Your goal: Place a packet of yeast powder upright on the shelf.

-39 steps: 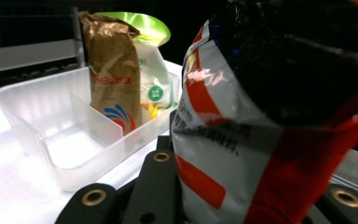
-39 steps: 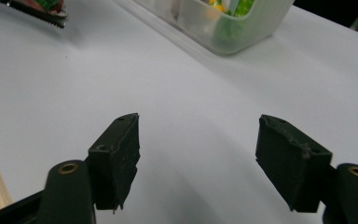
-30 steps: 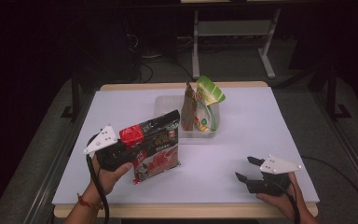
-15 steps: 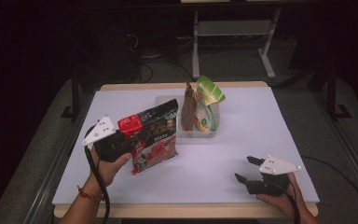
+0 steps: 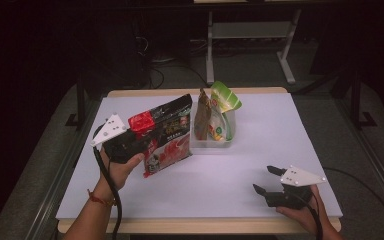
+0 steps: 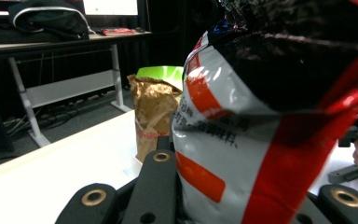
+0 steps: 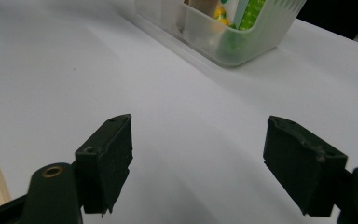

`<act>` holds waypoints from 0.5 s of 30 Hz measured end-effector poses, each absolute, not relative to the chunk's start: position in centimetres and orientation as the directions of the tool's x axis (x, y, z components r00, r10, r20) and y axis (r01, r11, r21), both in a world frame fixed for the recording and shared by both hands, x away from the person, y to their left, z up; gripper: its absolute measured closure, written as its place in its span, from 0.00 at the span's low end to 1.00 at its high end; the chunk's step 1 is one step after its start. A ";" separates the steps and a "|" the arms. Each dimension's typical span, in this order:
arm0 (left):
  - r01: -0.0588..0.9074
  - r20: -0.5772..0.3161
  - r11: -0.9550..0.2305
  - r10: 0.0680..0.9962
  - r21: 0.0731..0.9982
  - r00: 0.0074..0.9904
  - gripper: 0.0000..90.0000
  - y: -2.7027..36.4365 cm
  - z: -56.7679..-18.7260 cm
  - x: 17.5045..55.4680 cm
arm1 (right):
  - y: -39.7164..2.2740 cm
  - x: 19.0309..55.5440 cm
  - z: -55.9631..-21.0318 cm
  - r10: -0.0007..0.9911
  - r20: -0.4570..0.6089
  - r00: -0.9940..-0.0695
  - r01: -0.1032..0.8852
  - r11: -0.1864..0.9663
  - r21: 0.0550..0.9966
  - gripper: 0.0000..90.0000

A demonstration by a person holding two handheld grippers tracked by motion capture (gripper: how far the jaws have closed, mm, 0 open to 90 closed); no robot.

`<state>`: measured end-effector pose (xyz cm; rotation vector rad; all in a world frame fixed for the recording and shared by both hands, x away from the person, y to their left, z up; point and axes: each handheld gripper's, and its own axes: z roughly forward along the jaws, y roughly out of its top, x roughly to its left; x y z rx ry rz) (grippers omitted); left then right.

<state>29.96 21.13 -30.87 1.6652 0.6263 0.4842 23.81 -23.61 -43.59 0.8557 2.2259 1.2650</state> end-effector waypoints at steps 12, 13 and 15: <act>0.124 -0.014 -0.117 0.672 0.985 0.740 0.90 20.6 -30.2 31.4 | -23.8 23.9 -43.6 0.694 -0.066 -0.717 0.292 0.385 0.875 0.23; 0.127 -0.018 -0.113 0.674 0.985 0.738 0.90 20.6 -30.2 31.5 | -23.8 23.8 -43.6 0.693 -0.064 -0.718 0.293 0.384 0.876 0.23; 0.125 -0.017 -0.111 0.680 0.986 0.733 0.90 20.6 -30.2 31.9 | -23.8 23.8 -43.6 0.695 -0.067 -0.716 0.294 0.387 0.874 0.23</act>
